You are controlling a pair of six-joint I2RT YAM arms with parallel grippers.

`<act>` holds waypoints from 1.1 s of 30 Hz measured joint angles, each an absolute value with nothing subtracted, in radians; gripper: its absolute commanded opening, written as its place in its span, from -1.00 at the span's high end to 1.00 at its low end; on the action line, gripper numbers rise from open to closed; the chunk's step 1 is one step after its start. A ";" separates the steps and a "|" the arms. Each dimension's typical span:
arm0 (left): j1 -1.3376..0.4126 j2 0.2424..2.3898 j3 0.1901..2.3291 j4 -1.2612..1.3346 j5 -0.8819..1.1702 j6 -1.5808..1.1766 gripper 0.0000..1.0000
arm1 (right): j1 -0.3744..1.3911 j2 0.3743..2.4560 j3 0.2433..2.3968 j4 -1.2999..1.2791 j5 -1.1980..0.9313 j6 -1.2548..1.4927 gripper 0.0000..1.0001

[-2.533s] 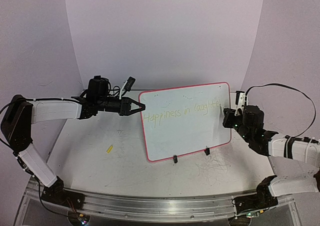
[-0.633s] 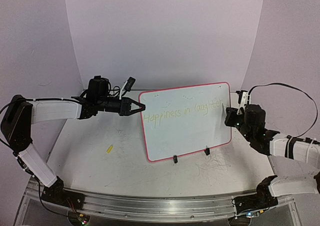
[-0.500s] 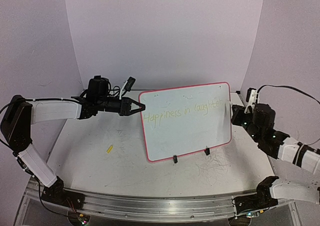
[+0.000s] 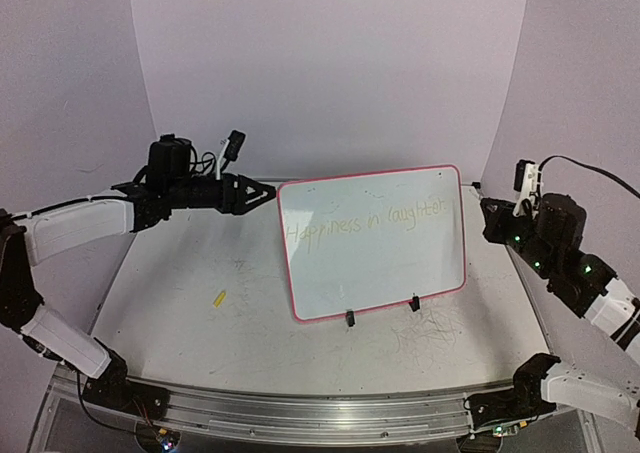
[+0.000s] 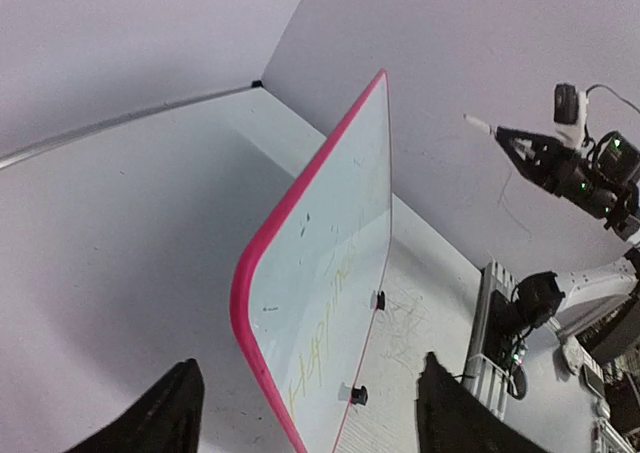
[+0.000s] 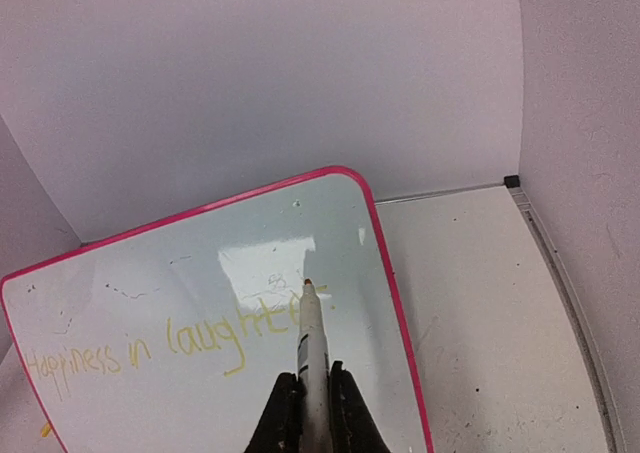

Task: Write a sentence on the whiteboard
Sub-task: Place the whiteboard at the center of the board, then pick up the pen cap from the corner of the board.

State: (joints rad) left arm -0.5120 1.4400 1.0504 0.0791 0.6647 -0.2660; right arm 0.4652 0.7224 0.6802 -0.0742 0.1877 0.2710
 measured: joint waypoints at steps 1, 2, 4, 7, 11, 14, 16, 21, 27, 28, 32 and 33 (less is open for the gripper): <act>-0.510 1.406 1.058 0.058 0.640 -0.269 -0.66 | 0.465 0.737 0.686 -0.081 0.161 0.271 1.00; -0.509 1.371 1.063 0.037 0.612 -0.276 -0.68 | 0.465 0.752 0.691 -0.087 0.134 0.271 1.00; -0.509 1.294 1.066 -0.015 0.541 -0.302 -0.70 | 0.465 0.778 0.695 -0.092 0.065 0.271 1.00; -0.511 1.145 1.030 -0.094 0.402 -0.368 -0.67 | 0.465 0.800 0.692 -0.088 -0.049 0.287 1.00; -0.508 0.931 0.892 -0.216 0.280 -0.482 -0.49 | 0.471 0.784 0.651 -0.045 -0.183 0.333 1.00; -0.508 0.885 0.804 -0.314 0.258 -0.542 -0.42 | 0.485 0.774 0.618 -0.004 -0.268 0.372 1.00; -0.508 0.912 0.762 -0.371 0.257 -0.567 -0.36 | 0.504 0.784 0.609 0.017 -0.310 0.391 1.00; -0.508 1.046 0.705 -0.474 0.233 -0.586 -0.24 | 0.629 0.850 0.607 0.070 -0.333 0.423 1.00; -0.510 1.242 0.717 -0.508 0.169 -0.569 -0.16 | 0.764 0.916 0.582 0.147 -0.336 0.450 1.00; -0.510 1.269 0.722 -0.513 0.153 -0.563 -0.13 | 0.768 0.918 0.574 0.156 -0.335 0.452 1.00; -0.512 1.371 0.769 -0.534 0.115 -0.534 0.01 | 0.770 0.919 0.542 0.186 -0.332 0.458 1.00; -0.513 1.401 0.787 -0.533 0.109 -0.525 0.03 | 0.770 0.918 0.538 0.188 -0.331 0.458 1.00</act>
State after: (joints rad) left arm -0.5134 1.4006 0.7874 -0.5329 0.1089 -0.5245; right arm 0.7696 0.9185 0.5377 0.1875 -0.3307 0.4576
